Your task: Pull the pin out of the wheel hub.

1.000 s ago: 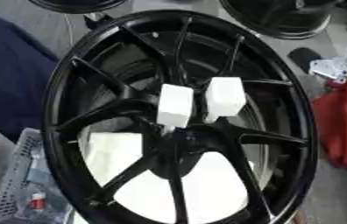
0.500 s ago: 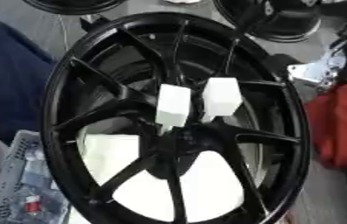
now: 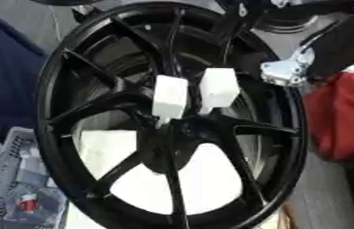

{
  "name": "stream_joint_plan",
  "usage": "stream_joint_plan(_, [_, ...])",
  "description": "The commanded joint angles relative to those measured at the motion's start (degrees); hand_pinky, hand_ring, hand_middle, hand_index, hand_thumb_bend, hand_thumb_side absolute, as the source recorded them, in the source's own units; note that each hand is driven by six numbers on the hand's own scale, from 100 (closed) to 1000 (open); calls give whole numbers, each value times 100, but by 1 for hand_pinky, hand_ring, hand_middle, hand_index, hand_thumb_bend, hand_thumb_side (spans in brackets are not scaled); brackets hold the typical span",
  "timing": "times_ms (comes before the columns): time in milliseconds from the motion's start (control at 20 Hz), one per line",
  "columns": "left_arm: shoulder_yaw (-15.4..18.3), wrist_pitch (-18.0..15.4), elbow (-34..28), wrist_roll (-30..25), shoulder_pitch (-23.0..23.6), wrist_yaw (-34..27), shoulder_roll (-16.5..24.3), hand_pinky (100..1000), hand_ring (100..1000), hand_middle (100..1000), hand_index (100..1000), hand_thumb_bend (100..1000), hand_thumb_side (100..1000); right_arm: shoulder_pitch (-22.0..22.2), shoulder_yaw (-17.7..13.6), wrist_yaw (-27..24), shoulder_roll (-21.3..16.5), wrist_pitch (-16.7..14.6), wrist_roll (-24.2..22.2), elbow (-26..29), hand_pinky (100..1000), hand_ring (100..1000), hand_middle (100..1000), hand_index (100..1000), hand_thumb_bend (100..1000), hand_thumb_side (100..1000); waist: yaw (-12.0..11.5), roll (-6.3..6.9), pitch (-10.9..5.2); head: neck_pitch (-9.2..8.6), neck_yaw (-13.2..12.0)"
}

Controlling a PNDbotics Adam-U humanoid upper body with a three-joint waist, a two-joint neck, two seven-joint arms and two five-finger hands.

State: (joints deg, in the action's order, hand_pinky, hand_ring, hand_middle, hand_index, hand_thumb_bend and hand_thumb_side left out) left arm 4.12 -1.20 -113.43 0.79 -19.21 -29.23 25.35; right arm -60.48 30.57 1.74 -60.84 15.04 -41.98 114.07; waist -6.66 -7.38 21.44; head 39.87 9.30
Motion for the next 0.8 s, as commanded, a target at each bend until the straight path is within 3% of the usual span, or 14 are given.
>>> stream_joint_plan(50, [45,8,-117,8,-39,-39,130,889,606,700,888,113,858,-103,13,152,-65,169,28,52,851,836,788,910,100,546,20,58,-184,110,132])
stream_joint_plan(250, [42,13,-117,7,-42,-51,119,888,606,700,888,114,858,-144,74,328,12,396,39,52,866,848,802,922,100,510,39,73,-192,337,252])
stream_joint_plan(350, [44,20,-117,9,-36,-52,112,889,605,700,888,114,859,-156,115,368,42,474,16,52,882,859,816,934,100,430,44,74,-190,396,259])
stream_joint_plan(650, [46,32,-117,11,-46,-53,95,888,604,700,888,115,859,-188,165,223,118,577,77,52,897,853,822,943,100,277,41,72,-172,415,172])
stream_joint_plan(800, [45,43,-117,9,-50,-55,88,888,604,700,888,116,860,-190,195,199,140,601,57,52,906,863,835,953,100,281,30,64,-160,423,158])
